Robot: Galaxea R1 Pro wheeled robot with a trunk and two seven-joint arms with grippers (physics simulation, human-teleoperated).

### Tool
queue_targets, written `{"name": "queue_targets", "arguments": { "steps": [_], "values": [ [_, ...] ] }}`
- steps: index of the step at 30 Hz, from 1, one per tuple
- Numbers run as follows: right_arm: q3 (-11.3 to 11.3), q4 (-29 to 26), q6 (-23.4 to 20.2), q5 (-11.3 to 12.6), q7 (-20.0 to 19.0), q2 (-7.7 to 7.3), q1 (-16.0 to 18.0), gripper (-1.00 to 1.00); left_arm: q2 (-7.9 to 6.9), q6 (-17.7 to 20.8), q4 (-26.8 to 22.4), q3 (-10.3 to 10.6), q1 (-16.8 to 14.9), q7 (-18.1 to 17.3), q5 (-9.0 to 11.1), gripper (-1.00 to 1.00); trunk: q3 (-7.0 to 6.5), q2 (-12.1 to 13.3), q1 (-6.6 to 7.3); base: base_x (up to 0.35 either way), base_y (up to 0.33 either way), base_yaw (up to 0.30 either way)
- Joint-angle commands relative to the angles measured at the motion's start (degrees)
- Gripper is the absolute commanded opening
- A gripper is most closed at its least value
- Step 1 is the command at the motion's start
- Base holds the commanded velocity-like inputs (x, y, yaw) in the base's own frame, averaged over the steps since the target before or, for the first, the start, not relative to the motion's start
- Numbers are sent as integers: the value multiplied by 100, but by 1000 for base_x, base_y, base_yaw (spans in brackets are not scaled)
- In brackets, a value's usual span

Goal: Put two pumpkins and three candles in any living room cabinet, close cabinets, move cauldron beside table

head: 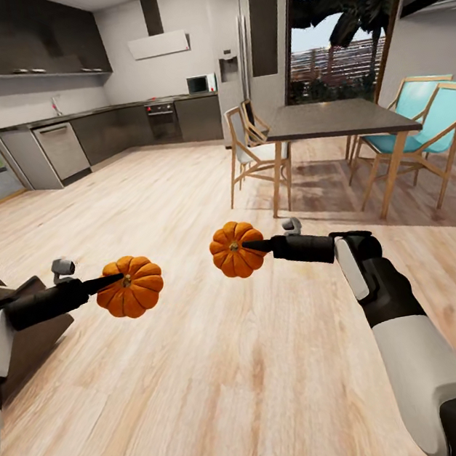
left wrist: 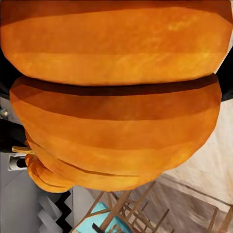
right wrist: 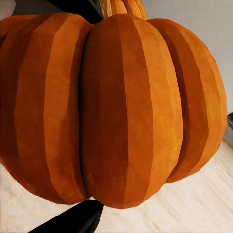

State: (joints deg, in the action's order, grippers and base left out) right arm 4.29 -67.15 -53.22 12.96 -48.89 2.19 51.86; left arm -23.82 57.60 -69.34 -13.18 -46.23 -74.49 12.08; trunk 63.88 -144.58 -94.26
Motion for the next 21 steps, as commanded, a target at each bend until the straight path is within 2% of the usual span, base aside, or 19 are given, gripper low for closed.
{"name": "queue_targets", "arguments": {
  "steps": [1,12,21],
  "values": [
    [2,5,-22,49,-16,1,0,-100,0,8,-1,-1,0,-4,13,-100,-23,2,2,0,0,50],
    [-5,8,-21,49,-16,9,-1,-100,9,7,-3,1,0,-4,13,-100,-265,16,31,0,0,11],
    [-16,-9,-31,40,-16,18,-1,-100,18,6,-29,9,14,-28,36,-100,-234,16,31,0,0,240]
  ]
}}
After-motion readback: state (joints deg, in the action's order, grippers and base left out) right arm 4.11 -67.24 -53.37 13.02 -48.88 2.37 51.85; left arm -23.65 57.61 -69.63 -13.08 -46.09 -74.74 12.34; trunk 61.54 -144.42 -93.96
